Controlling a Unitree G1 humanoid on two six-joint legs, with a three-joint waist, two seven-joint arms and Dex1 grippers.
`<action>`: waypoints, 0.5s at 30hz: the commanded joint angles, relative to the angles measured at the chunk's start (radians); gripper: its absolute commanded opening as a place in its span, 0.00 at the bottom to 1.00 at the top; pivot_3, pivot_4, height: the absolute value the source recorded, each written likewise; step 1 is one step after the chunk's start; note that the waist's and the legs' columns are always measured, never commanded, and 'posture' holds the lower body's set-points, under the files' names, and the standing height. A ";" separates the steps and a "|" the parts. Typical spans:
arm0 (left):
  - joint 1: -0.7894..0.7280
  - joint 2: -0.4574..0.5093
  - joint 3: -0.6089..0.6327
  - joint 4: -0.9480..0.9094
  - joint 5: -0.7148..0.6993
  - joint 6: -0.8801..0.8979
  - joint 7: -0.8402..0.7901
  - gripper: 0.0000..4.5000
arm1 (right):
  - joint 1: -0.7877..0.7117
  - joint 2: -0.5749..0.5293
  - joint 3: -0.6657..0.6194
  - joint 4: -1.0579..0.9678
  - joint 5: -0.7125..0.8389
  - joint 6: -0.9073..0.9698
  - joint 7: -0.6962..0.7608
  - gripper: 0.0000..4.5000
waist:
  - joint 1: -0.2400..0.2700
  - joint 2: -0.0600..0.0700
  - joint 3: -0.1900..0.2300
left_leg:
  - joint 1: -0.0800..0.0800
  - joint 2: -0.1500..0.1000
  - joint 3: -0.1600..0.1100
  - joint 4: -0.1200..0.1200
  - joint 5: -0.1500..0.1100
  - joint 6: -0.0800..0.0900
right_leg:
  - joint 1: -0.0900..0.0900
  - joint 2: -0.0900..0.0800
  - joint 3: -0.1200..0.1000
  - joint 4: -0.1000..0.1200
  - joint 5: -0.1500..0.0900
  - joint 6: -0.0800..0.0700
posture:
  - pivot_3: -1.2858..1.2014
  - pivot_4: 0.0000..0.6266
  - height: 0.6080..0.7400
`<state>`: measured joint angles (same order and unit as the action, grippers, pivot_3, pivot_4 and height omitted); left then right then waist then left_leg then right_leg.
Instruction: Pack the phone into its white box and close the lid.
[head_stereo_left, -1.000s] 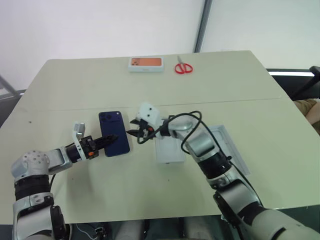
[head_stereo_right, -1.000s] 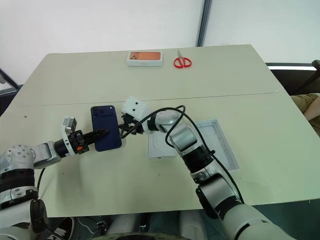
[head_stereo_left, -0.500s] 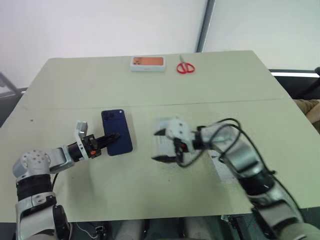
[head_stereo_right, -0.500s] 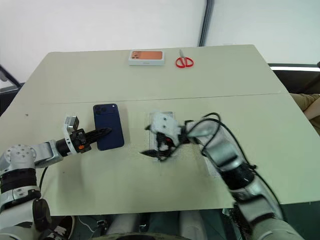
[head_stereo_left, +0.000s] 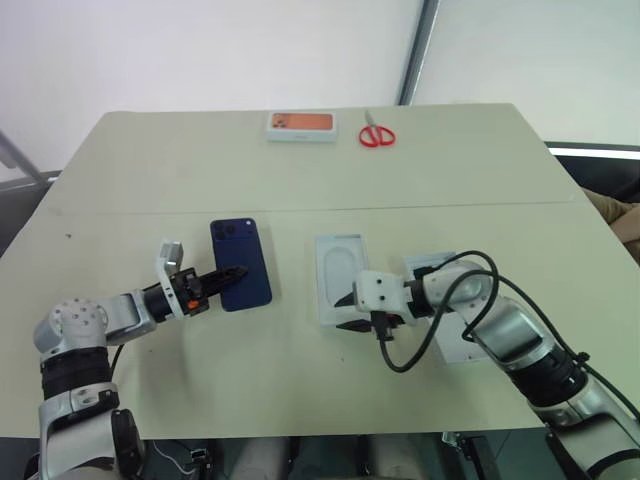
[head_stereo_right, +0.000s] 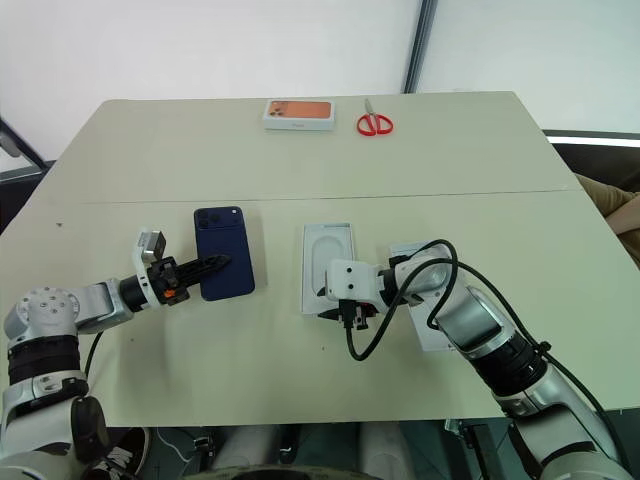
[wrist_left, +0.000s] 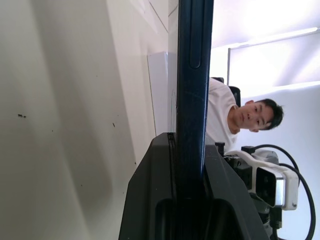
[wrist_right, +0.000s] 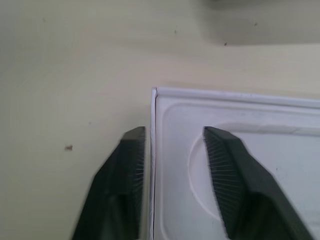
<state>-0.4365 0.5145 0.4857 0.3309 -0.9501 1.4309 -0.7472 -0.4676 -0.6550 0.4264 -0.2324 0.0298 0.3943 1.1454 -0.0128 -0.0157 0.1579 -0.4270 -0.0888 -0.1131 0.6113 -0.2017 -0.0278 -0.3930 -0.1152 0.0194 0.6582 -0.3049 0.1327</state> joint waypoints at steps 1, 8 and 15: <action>-0.015 0.016 0.016 -0.047 -0.032 0.000 -0.006 0.00 | 0.003 -0.010 0.002 -0.006 -0.012 -0.020 0.000 0.46 | 0.000 0.000 0.000 | 0.000 0.000 0.000 0.000 0.000 0.000 | 0.000 0.000 0.000 0.000 0.000 0.000 | 0.52 0.24 1.00; -0.005 0.001 0.018 -0.066 -0.035 0.005 0.012 0.00 | 0.001 -0.001 0.012 0.016 -0.030 -0.030 0.003 0.46 | 0.000 0.000 0.000 | 0.000 0.000 0.000 0.000 0.000 0.000 | 0.000 0.000 0.000 0.000 0.000 0.000 | 0.52 0.24 1.00; -0.002 0.002 0.018 -0.072 -0.037 0.010 0.021 0.00 | 0.002 -0.001 0.019 0.024 -0.037 -0.023 0.002 0.26 | -0.001 0.000 0.000 | 0.000 0.000 0.000 0.000 0.000 0.000 | 0.001 0.000 0.000 0.000 0.000 0.000 | 0.52 0.24 1.00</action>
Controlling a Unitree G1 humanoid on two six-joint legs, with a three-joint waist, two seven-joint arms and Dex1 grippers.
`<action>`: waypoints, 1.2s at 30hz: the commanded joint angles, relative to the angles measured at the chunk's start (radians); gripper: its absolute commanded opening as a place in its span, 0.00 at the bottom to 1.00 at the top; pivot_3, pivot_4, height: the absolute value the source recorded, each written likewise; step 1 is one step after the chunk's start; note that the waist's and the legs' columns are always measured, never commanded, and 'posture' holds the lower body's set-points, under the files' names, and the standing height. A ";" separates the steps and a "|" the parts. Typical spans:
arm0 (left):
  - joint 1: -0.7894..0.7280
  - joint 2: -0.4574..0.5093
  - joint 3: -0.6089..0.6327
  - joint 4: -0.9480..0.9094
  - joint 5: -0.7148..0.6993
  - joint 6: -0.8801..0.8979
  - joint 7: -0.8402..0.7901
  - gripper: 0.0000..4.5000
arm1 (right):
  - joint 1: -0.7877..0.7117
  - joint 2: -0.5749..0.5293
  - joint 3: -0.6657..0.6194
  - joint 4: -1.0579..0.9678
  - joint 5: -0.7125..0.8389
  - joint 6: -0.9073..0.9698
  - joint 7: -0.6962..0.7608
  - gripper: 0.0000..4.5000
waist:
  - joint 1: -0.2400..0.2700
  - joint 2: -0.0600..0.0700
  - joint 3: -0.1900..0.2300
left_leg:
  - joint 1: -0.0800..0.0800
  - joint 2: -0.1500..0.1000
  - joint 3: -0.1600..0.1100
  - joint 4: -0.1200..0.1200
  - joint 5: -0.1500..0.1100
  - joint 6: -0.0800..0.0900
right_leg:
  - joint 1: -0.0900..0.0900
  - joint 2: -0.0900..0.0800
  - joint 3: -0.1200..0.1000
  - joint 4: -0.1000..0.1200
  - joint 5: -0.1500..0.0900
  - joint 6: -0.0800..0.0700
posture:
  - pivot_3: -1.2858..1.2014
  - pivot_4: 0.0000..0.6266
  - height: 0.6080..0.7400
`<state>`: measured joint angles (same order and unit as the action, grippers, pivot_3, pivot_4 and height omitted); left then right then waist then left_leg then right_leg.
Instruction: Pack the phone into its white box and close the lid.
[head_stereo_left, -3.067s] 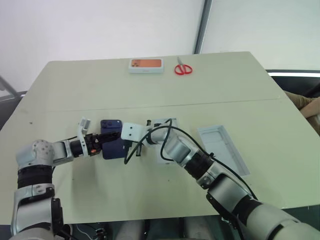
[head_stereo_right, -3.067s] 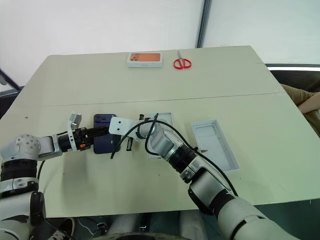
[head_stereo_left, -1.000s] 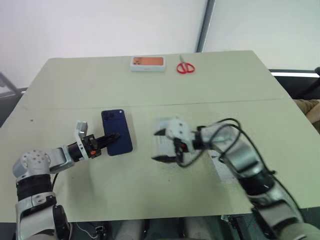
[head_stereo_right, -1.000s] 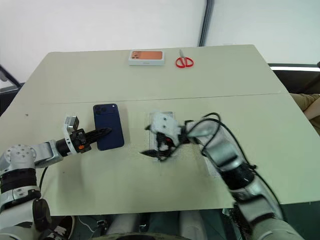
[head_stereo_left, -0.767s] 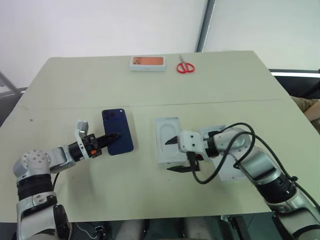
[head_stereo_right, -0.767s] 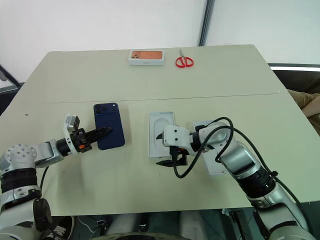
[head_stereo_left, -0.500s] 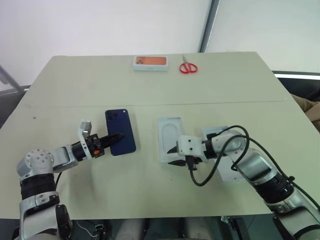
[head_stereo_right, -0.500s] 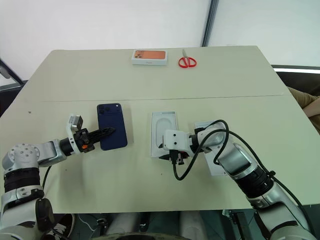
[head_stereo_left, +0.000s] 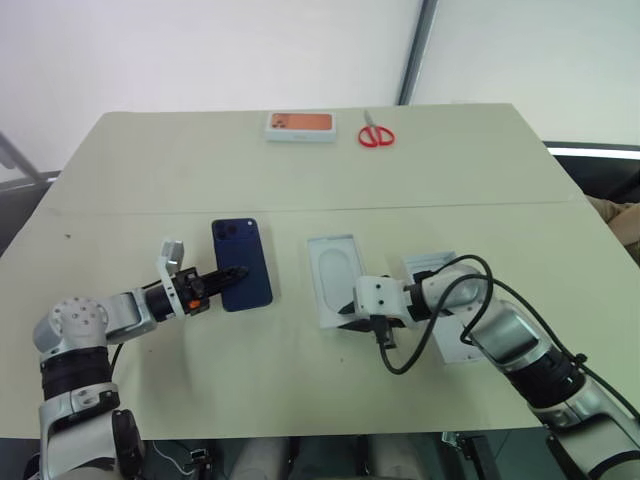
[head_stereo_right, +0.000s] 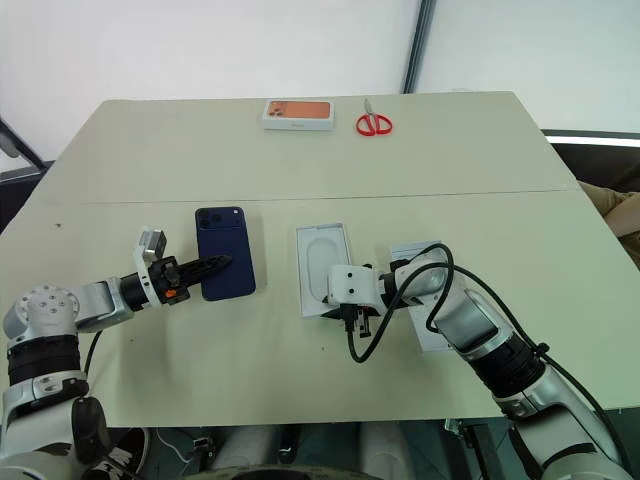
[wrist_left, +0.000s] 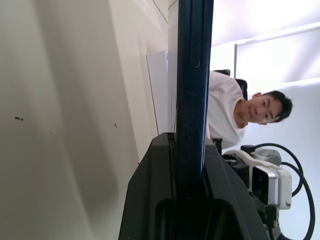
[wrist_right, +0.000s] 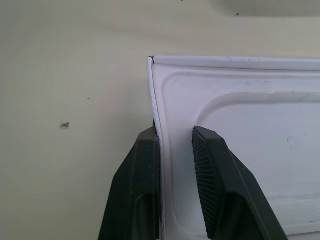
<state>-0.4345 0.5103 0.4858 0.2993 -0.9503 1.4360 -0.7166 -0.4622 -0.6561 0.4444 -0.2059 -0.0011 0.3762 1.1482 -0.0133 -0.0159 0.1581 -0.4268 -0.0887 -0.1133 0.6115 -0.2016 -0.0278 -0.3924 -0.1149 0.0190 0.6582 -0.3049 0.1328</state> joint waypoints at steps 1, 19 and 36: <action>-0.005 0.007 0.019 -0.041 -0.039 0.007 -0.010 0.00 | -0.004 0.000 0.000 -0.006 -0.004 -0.001 0.000 0.26 | 0.000 0.000 0.000 | 0.000 0.000 0.000 0.000 0.000 0.000 | 0.000 0.000 0.000 0.000 0.000 0.000 | 0.52 0.24 1.00; -0.116 0.049 0.073 0.032 -0.065 0.037 -0.004 0.00 | -0.014 0.181 0.093 -0.111 0.003 0.316 -0.115 0.26 | -0.005 0.000 0.000 | 0.000 0.000 -0.001 0.000 0.000 0.000 | -0.001 0.001 0.000 0.000 0.000 0.000 | 0.52 0.24 1.00; -0.098 -0.032 0.076 -0.056 -0.100 0.100 0.055 0.00 | -0.060 0.158 -0.022 -0.164 0.108 0.340 -0.115 0.99 | -0.001 -0.001 0.000 | 0.000 0.000 0.000 0.001 0.000 0.000 | -0.001 0.001 0.000 0.001 0.000 0.000 | 0.52 0.24 1.00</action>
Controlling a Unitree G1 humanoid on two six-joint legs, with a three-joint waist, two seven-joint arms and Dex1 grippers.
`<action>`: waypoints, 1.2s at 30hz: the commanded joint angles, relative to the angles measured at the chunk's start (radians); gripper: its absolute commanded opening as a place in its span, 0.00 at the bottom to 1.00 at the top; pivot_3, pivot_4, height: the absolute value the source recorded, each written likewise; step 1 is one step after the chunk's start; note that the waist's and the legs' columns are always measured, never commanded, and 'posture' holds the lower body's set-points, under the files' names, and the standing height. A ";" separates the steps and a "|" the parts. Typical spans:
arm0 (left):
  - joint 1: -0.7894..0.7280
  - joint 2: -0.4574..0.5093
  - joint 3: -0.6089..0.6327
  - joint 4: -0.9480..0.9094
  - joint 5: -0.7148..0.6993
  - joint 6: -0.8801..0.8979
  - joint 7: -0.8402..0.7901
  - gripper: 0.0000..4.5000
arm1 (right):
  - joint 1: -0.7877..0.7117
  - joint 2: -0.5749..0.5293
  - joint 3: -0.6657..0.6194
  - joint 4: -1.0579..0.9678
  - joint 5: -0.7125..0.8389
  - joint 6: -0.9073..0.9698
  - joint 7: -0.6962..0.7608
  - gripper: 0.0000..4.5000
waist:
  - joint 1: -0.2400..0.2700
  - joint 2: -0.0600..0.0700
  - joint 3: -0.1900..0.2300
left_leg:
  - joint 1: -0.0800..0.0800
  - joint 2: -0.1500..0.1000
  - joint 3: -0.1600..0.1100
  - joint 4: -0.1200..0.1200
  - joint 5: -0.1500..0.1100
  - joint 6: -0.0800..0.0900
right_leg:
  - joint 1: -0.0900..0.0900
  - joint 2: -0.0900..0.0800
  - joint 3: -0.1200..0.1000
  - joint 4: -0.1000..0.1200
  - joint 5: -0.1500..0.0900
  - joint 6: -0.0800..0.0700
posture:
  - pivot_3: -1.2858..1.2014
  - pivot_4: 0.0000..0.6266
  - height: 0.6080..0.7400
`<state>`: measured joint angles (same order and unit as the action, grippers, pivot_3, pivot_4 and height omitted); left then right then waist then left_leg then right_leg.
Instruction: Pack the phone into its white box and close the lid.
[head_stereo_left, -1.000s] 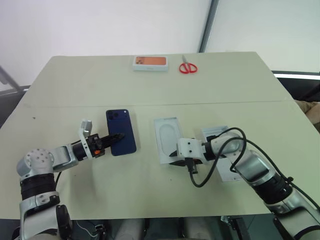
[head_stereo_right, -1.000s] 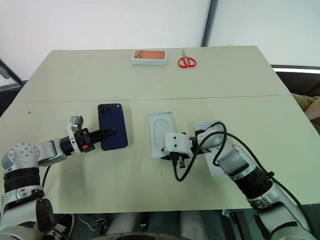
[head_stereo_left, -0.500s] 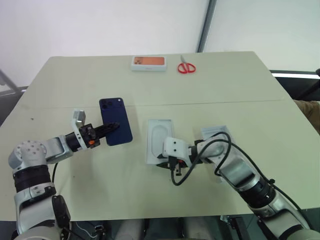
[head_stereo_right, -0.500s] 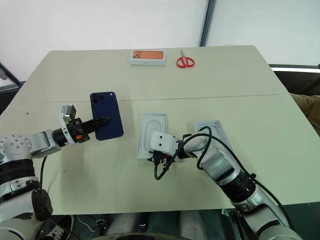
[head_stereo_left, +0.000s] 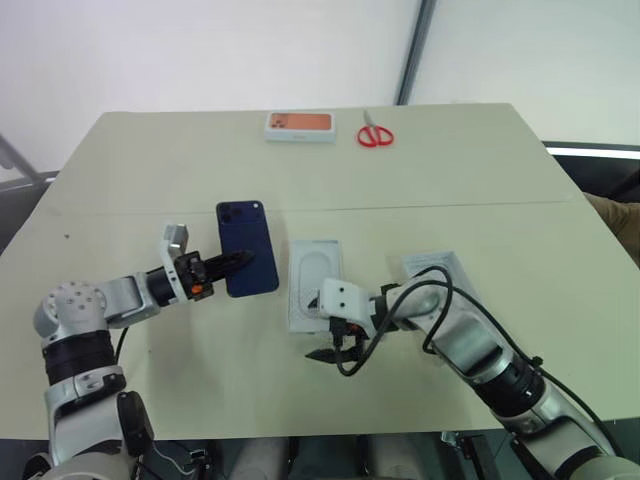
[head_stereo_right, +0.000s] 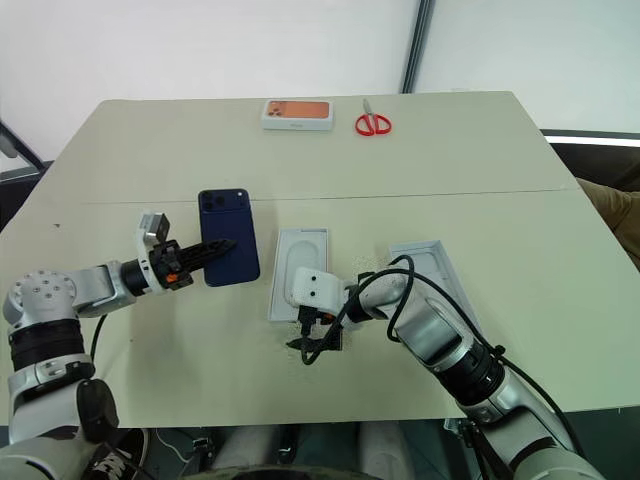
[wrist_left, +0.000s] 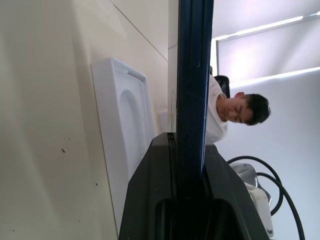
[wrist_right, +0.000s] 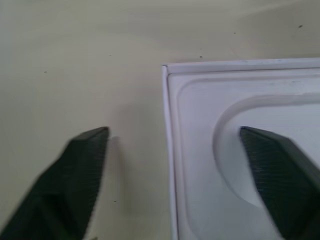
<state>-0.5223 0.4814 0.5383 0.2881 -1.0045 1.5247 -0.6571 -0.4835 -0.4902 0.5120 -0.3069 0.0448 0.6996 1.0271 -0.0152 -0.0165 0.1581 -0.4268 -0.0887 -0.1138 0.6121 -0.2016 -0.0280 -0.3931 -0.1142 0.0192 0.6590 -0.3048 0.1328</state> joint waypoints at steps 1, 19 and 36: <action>-0.012 -0.006 0.022 -0.048 -0.049 0.014 -0.003 0.00 | -0.042 -0.018 -0.122 -0.079 0.088 0.023 0.015 0.99 | 0.002 0.000 0.000 | 0.000 0.000 0.000 0.000 0.000 0.000 | 0.000 0.000 0.000 0.000 0.000 0.000 | 0.52 0.24 1.00; -0.044 -0.138 -0.136 -0.071 -0.042 0.063 0.007 0.00 | 0.218 -0.232 -0.544 0.035 0.235 -0.438 0.076 0.99 | -0.003 -0.002 0.002 | 0.000 0.000 0.002 0.000 0.000 0.001 | 0.001 -0.001 0.000 0.000 0.000 0.000 | 0.52 0.24 1.00; -0.038 -0.142 -0.256 0.001 0.020 -0.019 -0.046 0.00 | 0.245 -0.244 -0.498 0.029 0.196 -0.485 0.011 0.99 | 0.004 -0.003 0.002 | 0.000 -0.001 0.001 0.001 0.000 0.001 | 0.002 -0.001 0.000 0.000 0.000 0.000 | 0.52 0.24 1.00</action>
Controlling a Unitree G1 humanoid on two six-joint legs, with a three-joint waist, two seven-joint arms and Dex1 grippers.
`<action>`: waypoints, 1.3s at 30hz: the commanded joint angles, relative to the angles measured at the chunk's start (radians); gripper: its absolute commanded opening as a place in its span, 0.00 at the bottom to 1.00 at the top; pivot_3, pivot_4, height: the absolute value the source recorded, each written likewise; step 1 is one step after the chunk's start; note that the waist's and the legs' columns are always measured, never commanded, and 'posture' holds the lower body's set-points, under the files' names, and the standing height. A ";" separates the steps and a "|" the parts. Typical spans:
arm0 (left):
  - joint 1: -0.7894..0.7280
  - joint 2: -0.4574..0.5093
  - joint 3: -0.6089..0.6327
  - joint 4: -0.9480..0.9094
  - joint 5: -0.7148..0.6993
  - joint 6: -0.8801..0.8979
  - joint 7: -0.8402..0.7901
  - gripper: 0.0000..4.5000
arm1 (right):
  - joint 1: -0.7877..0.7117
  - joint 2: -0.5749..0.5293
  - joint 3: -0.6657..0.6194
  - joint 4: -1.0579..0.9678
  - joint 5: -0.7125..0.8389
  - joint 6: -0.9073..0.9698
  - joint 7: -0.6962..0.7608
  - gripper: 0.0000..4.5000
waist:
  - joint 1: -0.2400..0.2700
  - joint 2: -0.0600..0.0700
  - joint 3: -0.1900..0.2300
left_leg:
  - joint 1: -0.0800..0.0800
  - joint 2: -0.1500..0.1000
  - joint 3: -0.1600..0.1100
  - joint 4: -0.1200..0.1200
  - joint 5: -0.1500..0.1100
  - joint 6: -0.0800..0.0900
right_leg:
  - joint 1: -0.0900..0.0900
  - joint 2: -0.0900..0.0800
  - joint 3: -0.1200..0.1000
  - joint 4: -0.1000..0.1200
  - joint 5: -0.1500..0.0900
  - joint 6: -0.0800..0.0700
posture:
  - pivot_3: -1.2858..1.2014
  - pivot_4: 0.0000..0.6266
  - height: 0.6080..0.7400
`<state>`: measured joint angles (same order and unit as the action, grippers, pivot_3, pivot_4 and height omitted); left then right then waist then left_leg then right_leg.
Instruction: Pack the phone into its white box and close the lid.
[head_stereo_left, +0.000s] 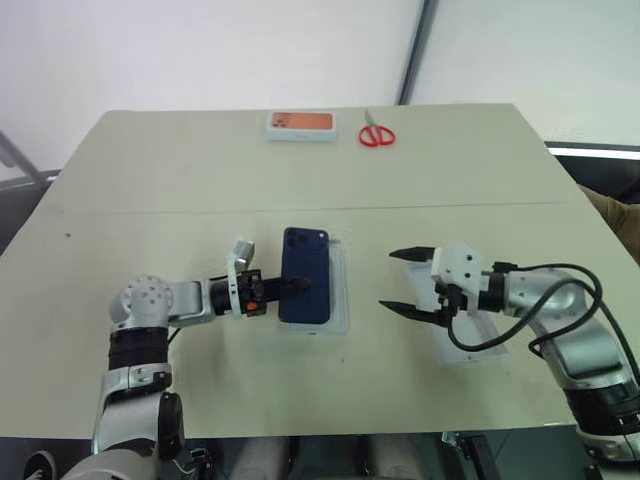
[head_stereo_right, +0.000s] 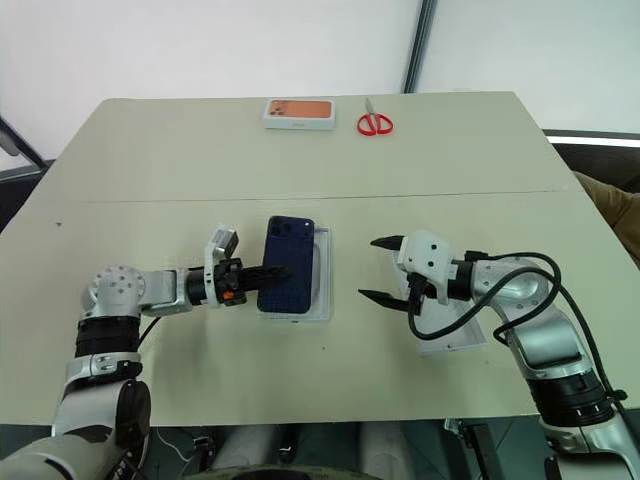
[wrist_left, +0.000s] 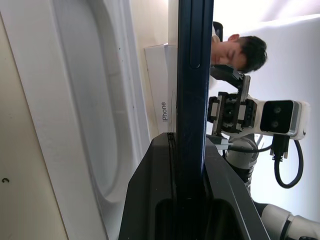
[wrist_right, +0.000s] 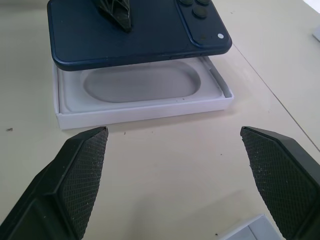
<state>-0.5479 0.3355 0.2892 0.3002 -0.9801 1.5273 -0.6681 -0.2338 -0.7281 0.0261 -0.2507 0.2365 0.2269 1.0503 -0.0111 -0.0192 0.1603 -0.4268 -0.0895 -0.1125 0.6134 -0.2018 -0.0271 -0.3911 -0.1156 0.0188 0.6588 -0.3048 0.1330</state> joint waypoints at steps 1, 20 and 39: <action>-0.016 0.001 -0.013 0.002 0.007 -0.037 -0.035 0.00 | -0.005 -0.008 -0.010 -0.027 0.002 -0.014 -0.014 0.99 | 0.000 0.000 0.000 | 0.000 0.000 0.000 0.000 0.000 0.000 | 0.000 0.000 0.000 0.000 0.000 0.000 | 0.52 0.24 1.00; -0.045 0.043 -0.054 -0.053 0.016 -0.039 -0.067 0.99 | -0.047 0.009 0.042 0.010 -0.013 -0.019 -0.021 1.00 | 0.000 0.000 0.000 | 0.001 0.000 -0.001 0.001 0.000 0.000 | 0.002 0.000 -0.001 0.000 0.000 0.000 | 0.52 0.24 1.00; -0.055 0.227 0.015 -0.144 0.023 -0.108 -0.058 0.99 | -0.082 0.022 0.069 0.043 -0.006 0.008 -0.024 1.00 | -0.002 0.000 0.001 | 0.000 0.000 -0.001 0.000 0.000 0.000 | 0.000 0.000 0.000 0.000 0.000 0.000 | 0.52 0.24 1.00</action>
<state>-0.5851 0.5499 0.2674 0.1725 -0.9615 1.4469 -0.7195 -0.2941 -0.7178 0.1006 -0.2044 0.2119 0.2336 1.0285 -0.0135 -0.0192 0.1608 -0.4263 -0.0892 -0.1131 0.6132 -0.2018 -0.0271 -0.3908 -0.1154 0.0187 0.6588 -0.3049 0.1330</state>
